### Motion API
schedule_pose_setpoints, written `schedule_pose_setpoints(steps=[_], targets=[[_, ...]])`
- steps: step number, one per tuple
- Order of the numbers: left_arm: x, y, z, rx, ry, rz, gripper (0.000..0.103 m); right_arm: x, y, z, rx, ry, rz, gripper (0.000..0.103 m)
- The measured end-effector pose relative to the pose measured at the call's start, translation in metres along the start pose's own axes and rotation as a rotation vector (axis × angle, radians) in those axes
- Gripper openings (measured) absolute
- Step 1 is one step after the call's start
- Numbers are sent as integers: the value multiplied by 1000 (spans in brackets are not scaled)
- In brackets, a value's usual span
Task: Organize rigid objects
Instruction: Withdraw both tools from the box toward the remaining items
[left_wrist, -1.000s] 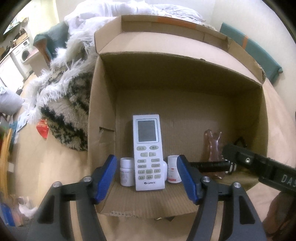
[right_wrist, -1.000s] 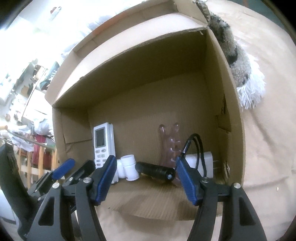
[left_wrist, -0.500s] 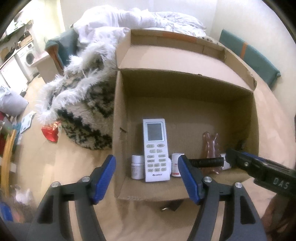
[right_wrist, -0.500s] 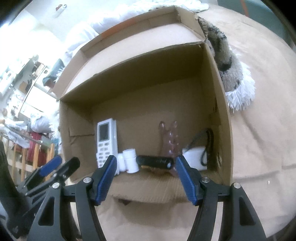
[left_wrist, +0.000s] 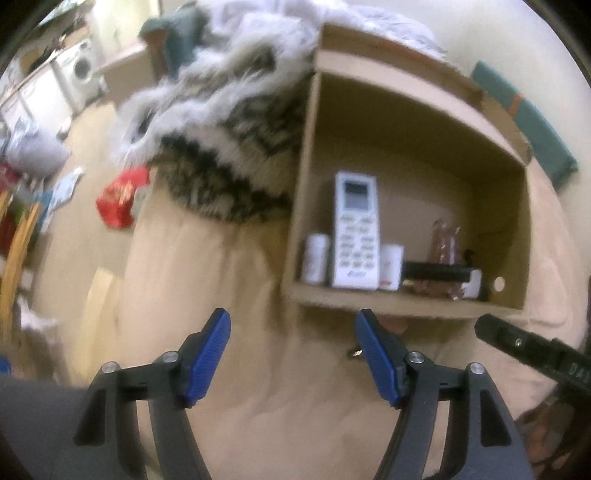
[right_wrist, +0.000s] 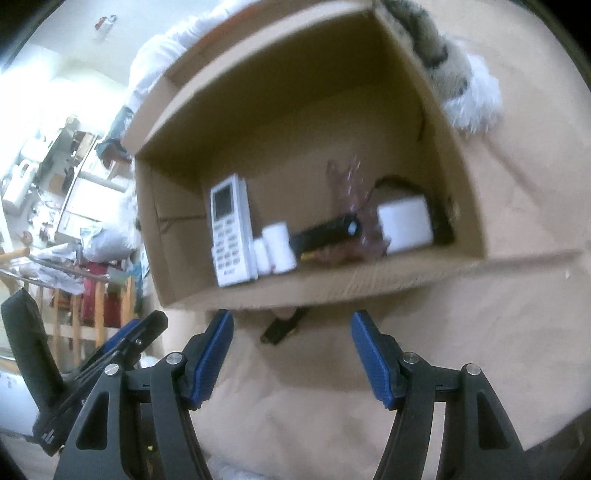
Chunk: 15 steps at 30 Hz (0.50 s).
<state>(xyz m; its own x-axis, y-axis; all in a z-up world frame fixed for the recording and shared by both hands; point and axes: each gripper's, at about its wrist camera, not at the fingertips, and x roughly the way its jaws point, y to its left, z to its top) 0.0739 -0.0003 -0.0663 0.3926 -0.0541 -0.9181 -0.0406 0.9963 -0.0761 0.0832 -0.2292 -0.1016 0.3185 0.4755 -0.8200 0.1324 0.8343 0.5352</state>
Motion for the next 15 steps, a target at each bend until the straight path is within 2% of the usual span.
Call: schedule_pose_setpoints(steps=[3, 6, 10, 13, 15], targets=[[6, 10, -6, -49, 49, 1, 68, 18, 1, -4, 9, 59, 13, 70], [11, 17, -9, -86, 81, -3, 68, 37, 6, -3, -22, 84, -45, 70], [5, 24, -5, -127, 52, 32, 68, 64, 23, 2, -92, 103, -133, 70], [-2, 32, -1, -165, 26, 51, 68, 79, 41, 5, -103, 79, -190, 70], [-5, 38, 0, -191, 17, 57, 68, 90, 60, 3, -160, 36, -270, 70]])
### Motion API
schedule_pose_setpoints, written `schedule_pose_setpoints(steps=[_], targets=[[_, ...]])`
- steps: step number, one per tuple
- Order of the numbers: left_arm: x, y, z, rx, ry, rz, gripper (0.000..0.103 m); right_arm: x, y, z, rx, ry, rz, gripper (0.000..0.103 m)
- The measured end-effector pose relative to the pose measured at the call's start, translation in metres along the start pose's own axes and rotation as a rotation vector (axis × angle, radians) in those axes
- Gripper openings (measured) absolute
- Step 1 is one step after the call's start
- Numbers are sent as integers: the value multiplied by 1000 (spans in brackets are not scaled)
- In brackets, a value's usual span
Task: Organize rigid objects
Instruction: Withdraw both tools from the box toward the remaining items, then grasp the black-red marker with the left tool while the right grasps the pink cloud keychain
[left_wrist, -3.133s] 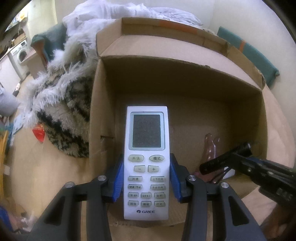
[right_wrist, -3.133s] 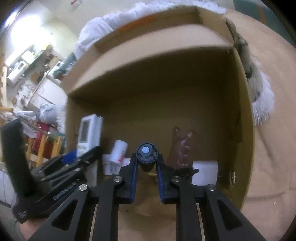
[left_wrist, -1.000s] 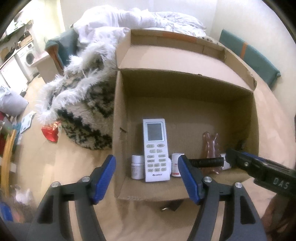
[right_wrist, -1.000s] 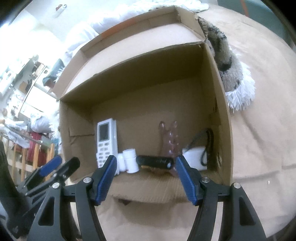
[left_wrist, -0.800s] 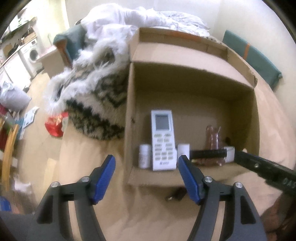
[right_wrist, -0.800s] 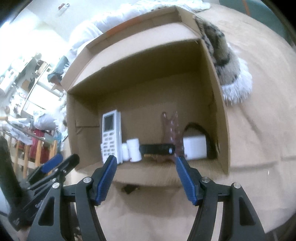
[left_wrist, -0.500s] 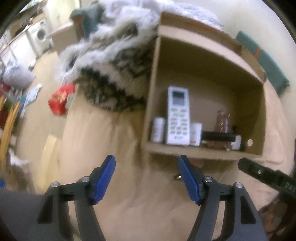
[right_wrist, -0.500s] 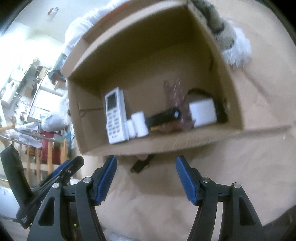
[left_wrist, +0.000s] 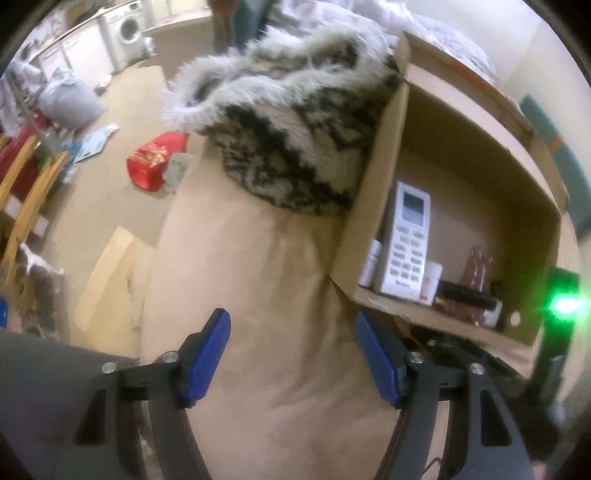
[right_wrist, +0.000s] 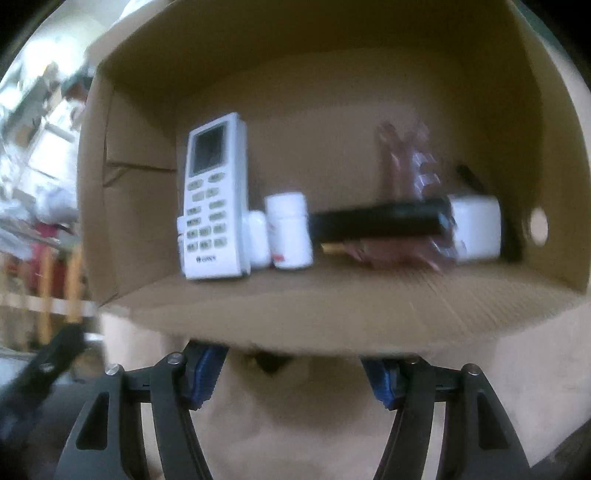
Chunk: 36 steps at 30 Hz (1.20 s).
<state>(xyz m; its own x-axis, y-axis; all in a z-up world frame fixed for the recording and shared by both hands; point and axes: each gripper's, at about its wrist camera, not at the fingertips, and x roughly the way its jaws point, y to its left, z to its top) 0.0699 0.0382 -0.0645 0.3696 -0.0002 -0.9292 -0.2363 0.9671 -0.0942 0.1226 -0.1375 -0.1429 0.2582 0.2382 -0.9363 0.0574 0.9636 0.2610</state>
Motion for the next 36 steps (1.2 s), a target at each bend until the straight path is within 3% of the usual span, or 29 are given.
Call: schedule_pose_setpoints(steps=[2, 6, 7, 8, 9, 14, 19, 24, 30, 36], targets=[[-2, 5, 1, -20, -3, 2, 68, 5, 21, -3, -68, -58, -81, 70], [-1, 10, 2, -39, 13, -1, 68, 30, 39, -12, -141, -74, -157, 69], [0, 10, 2, -40, 19, -6, 68, 32, 42, -14, -165, -100, -183, 66], [1, 10, 2, -40, 23, -9, 68, 34, 44, -16, -197, -120, -203, 53], [1, 9, 2, -37, 26, -13, 68, 36, 45, -18, -217, -126, -224, 51], [0, 4, 3, -26, 21, -19, 68, 27, 40, -30, -264, -139, -169, 50], [3, 3, 1, -23, 32, -30, 68, -12, 10, -38, -182, -100, -21, 50], [14, -8, -4, 13, 59, -40, 67, -58, -33, -47, -116, -129, 65, 50], [42, -39, -22, 142, 114, -31, 67, -83, -72, -43, -31, -177, 110, 50], [69, -88, -41, 284, 159, -106, 67, -88, -96, -38, 42, -214, 139, 50]])
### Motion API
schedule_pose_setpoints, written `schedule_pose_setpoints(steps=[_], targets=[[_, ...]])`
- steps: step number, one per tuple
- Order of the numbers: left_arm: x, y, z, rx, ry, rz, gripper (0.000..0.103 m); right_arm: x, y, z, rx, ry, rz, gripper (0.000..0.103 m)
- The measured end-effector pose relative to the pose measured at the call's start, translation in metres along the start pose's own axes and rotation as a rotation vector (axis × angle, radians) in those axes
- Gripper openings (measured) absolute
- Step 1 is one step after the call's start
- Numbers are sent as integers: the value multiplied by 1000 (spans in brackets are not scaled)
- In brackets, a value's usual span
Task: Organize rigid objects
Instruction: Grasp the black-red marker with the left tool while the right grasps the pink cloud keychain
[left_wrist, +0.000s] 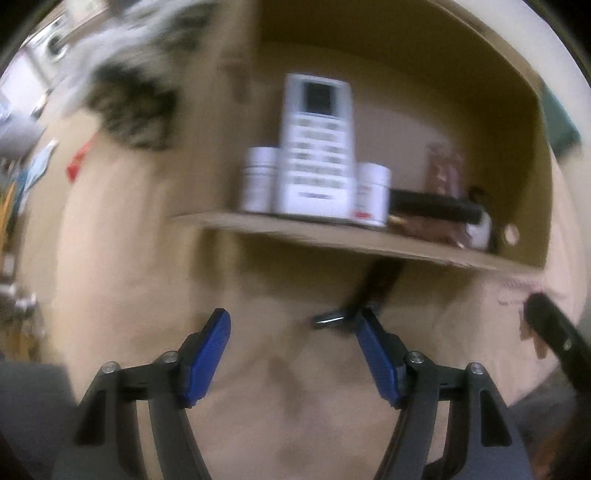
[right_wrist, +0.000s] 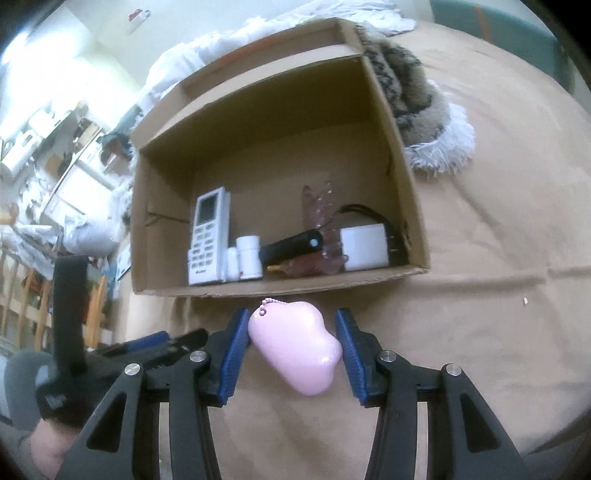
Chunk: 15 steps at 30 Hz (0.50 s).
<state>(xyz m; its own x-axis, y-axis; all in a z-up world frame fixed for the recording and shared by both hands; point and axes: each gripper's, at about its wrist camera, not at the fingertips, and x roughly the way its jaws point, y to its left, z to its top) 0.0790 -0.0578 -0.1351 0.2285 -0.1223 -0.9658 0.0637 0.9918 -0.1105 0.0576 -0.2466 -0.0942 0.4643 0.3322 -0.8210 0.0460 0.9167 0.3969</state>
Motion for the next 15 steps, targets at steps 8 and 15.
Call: schedule_pose_setpoints(steps=[8, 15], targets=[[35, -54, 14, 211, 29, 40, 59, 5, -19, 6, 75, 15, 15, 50], [50, -64, 25, 263, 45, 36, 17, 6, -23, 8, 93, 13, 18, 50]])
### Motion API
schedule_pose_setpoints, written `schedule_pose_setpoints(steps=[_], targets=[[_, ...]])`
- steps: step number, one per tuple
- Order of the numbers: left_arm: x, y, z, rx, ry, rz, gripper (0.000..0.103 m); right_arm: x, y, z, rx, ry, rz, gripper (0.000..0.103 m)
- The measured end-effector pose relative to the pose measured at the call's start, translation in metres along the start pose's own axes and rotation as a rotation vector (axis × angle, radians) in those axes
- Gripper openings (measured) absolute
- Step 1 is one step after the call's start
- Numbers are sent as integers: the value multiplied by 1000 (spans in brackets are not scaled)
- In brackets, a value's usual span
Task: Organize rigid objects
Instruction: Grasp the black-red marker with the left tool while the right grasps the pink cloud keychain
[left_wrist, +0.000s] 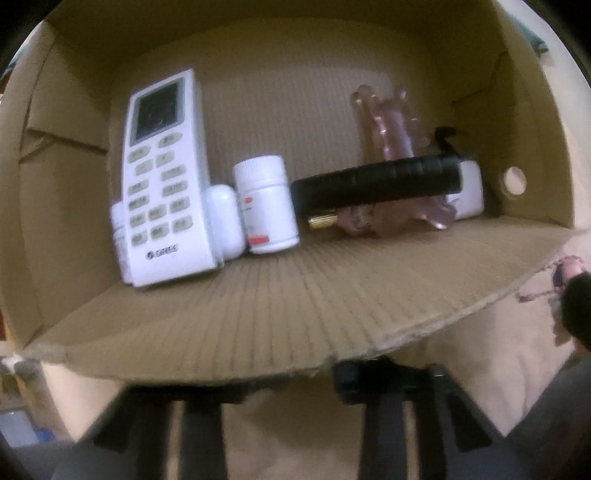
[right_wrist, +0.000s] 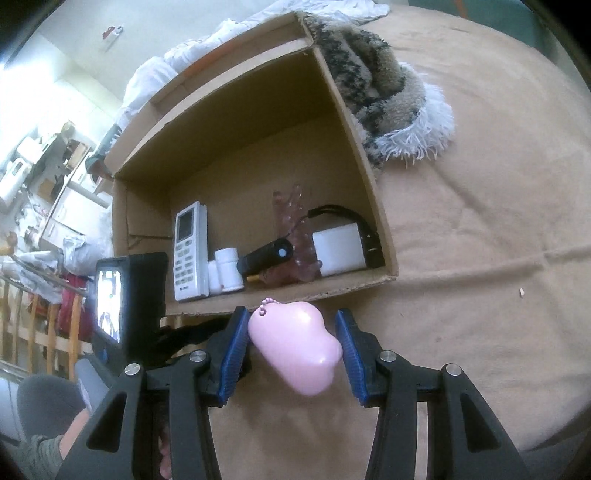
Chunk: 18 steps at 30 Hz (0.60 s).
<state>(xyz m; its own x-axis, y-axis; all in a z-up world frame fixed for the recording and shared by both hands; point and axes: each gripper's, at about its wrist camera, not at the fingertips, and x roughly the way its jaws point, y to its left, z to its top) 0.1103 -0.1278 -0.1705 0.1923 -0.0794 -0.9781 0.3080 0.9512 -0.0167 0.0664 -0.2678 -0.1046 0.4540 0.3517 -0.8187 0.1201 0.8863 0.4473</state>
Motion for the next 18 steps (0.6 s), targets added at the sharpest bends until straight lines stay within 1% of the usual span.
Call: schedule_pose_setpoints(steps=[1, 2, 5, 10, 14, 18], targets=[[0, 1, 0, 4, 6, -25, 18, 0, 1, 0, -3, 1, 0, 50], [-1, 3, -1, -3, 7, -33, 18, 0, 1, 0, -7, 3, 0, 50], [-5, 12, -5, -25, 9, -37, 17, 2, 3, 0, -13, 9, -1, 50], [-21, 28, -17, -59, -11, -13, 17, 1, 6, -2, -21, 14, -4, 50], [-35, 39, -30, -95, -11, -1, 17, -1, 12, -3, -36, 12, -7, 50], [-44, 48, -39, -108, -34, 46, 17, -4, 18, -5, -51, 10, -9, 50]])
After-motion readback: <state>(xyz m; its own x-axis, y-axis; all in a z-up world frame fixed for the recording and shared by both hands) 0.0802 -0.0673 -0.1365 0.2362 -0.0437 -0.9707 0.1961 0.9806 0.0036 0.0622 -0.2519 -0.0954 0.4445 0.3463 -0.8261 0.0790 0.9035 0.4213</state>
